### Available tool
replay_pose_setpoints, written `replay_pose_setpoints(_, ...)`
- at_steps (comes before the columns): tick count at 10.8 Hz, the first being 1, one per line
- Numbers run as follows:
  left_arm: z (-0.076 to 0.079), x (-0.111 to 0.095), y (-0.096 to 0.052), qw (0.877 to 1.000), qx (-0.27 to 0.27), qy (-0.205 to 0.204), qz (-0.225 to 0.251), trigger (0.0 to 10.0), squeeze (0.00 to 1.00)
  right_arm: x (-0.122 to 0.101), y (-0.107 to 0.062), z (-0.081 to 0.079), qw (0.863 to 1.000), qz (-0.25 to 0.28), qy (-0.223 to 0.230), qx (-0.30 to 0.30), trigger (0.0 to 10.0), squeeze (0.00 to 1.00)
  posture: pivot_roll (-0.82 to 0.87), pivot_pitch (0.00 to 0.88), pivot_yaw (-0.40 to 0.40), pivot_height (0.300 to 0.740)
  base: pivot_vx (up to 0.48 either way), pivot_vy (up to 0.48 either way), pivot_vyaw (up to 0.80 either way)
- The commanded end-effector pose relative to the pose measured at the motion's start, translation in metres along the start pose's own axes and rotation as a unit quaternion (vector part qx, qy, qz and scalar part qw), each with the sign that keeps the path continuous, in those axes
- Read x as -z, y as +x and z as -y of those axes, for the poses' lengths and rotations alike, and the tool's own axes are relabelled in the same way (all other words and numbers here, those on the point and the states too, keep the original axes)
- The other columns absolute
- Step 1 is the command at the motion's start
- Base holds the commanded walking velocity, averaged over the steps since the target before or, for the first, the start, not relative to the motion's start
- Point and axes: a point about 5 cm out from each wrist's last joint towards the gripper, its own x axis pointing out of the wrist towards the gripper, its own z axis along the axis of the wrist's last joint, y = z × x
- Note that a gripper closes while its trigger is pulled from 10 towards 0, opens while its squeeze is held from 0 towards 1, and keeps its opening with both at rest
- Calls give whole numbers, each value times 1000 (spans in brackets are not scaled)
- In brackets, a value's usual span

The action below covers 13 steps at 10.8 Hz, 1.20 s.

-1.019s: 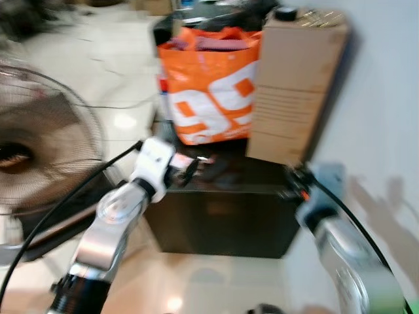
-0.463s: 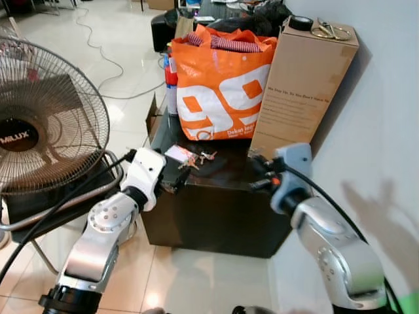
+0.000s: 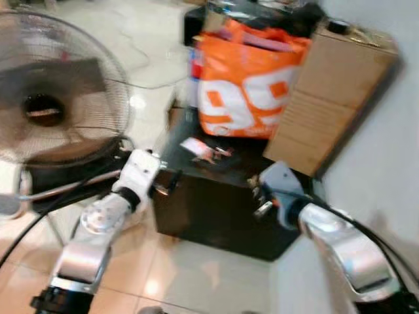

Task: Hang keys on a hook

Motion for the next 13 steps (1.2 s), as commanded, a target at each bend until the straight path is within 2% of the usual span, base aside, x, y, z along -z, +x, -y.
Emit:
replay_pose_setpoints(1, 4, 1, -1, 1000, 22, 12, -7, 10000, 0, 1, -2, 8, 999, -15, -40, 9, 0, 0, 29, 0, -103, 740, 0, 0, 0)
replay_pose_setpoints(2, 2, 2, -2, 999, 29, 19, -10, 10000, 0, -9, 0, 4, 1000, 22, 22, -4, 0, 0, 25, 0, -103, 740, 0, 0, 0)
replay_pose_setpoints(3, -2, 2, -1, 999, 26, 32, -7, 10000, 0, -11, 0, 6, 1000, 21, -18, 9, 0, 0, 25, 0, -107, 740, 0, 0, 0)
replay_pose_setpoints(4, -7, -3, 3, 999, 20, 41, 6, 10000, 0, -17, 2, 3, 999, 45, -25, 9, 0, 0, 30, 0, -112, 740, 0, 0, 0)
replay_pose_setpoints(5, -6, -15, 9, 998, 43, 3, 43, 10000, 1000, -31, 1, -1, 996, 81, -29, -10, 0, 0, 33, 0, -119, 740, 0, 0, 0)
replay_pose_setpoints(6, -2, -26, 12, 993, 87, -22, 76, 10000, 1000, -39, 1, -4, 994, 101, -34, -23, 0, 0, 33, 0, -121, 740, 0, 0, 0)
replay_pose_setpoints(7, 2, -30, 14, 987, 130, -21, 87, 10000, 1000, -43, 0, -4, 993, 109, -39, -26, 0, 0, 33, 0, -123, 740, 0, 0, 0)
replay_pose_setpoints(8, 10, -37, 21, 977, 190, -6, 102, 10000, 1000, -48, 0, -4, 992, 116, -49, -31, 0, 0, 30, 0, -129, 740, 0, 0, 0)
replay_pose_setpoints(9, 12, -45, 25, 971, 205, 4, 119, 10000, 620, -49, -1, -5, 991, 119, -54, -35, 0, 0, 29, 0, -130, 740, 0, 0, 0)
replay_pose_setpoints(10, 16, -59, 32, 960, 237, -6, 146, 10000, 0, -50, -1, -5, 990, 120, -60, -38, 0, 0, 28, 0, -134, 740, 0, 0, 0)
replay_pose_setpoints(11, 18, -65, 34, 954, 252, -4, 159, 10000, 0, -51, -1, -5, 990, 121, -63, -39, 0, 0, 28, 0, -135, 740, 0, 0, 0)
replay_pose_setpoints(12, 18, -70, 37, 950, 260, -4, 172, 9137, 0, -52, -1, -5, 990, 122, -65, -41, 0, 0, 26, 0, -135, 740, 0, 0, 0)
replay_pose_setpoints(13, 18, -70, 37, 950, 260, -4, 172, 9137, 0, -52, -1, -5, 990, 122, -65, -41, 0, 0, 26, 0, -135, 740, 0, 0, 0)
